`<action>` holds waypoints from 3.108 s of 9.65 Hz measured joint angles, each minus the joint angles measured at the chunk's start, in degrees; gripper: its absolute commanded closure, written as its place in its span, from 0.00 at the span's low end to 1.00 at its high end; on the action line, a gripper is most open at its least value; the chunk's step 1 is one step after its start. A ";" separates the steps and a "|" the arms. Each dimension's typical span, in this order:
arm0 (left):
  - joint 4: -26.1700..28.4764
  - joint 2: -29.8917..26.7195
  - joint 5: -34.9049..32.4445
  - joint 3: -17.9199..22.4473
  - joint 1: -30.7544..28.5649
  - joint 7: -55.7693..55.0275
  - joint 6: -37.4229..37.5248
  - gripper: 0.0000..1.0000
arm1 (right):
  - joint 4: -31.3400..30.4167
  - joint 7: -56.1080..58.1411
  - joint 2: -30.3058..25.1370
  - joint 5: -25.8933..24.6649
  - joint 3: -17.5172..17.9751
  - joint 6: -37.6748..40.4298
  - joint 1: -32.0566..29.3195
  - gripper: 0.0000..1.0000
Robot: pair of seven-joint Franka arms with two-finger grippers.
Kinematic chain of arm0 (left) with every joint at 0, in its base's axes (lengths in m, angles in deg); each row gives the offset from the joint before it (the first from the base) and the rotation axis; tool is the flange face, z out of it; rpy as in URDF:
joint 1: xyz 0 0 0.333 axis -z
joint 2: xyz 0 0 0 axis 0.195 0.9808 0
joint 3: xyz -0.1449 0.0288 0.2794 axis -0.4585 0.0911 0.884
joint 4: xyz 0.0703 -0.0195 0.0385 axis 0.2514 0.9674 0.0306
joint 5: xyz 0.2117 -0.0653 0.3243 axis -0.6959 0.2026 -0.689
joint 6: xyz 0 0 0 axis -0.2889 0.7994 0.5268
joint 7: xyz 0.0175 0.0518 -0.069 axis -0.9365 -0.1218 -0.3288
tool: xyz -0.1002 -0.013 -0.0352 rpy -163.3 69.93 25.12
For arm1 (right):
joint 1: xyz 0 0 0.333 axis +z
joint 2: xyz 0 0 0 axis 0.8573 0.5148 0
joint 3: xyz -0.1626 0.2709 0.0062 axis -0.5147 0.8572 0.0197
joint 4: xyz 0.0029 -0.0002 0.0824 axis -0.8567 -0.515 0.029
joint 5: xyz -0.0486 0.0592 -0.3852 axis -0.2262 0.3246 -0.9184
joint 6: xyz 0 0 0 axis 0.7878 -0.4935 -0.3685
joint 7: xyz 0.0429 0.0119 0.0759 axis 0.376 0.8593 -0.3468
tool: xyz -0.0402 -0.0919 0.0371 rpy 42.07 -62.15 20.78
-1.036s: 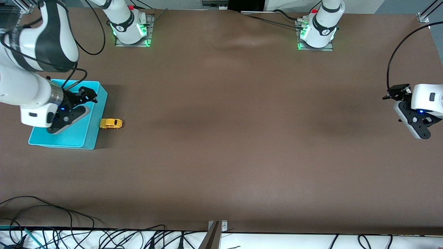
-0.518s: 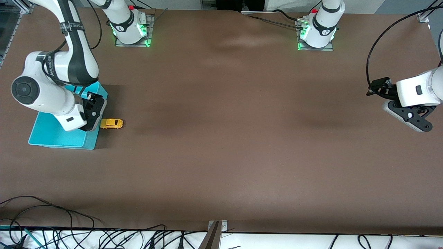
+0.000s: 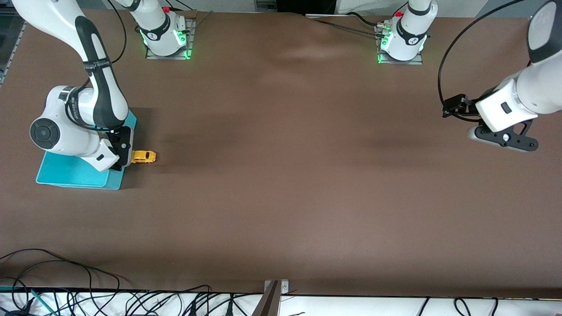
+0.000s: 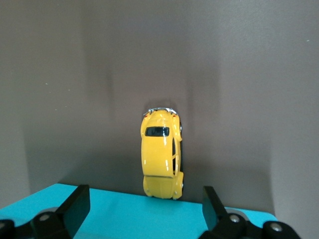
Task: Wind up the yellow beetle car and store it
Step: 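Lower the right gripper onto the yellow car and grasp it, then lift the car into the cyan bin and open the right gripper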
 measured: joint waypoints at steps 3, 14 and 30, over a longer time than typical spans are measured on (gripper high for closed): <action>7.81 -6.14 1.18 1.55 0.17 -0.20 -4.18 0.00 | -0.14 0.05 2.09 0.02 0.82 -4.11 0.27 0.00; 9.82 -11.09 1.24 4.35 5.49 -6.98 -4.19 0.00 | -5.64 2.19 3.10 0.02 1.14 -13.11 0.25 1.00; 8.92 -11.04 2.70 4.96 4.81 -7.28 -4.48 0.00 | -5.75 9.49 -4.98 0.19 -13.96 -5.53 -1.73 1.00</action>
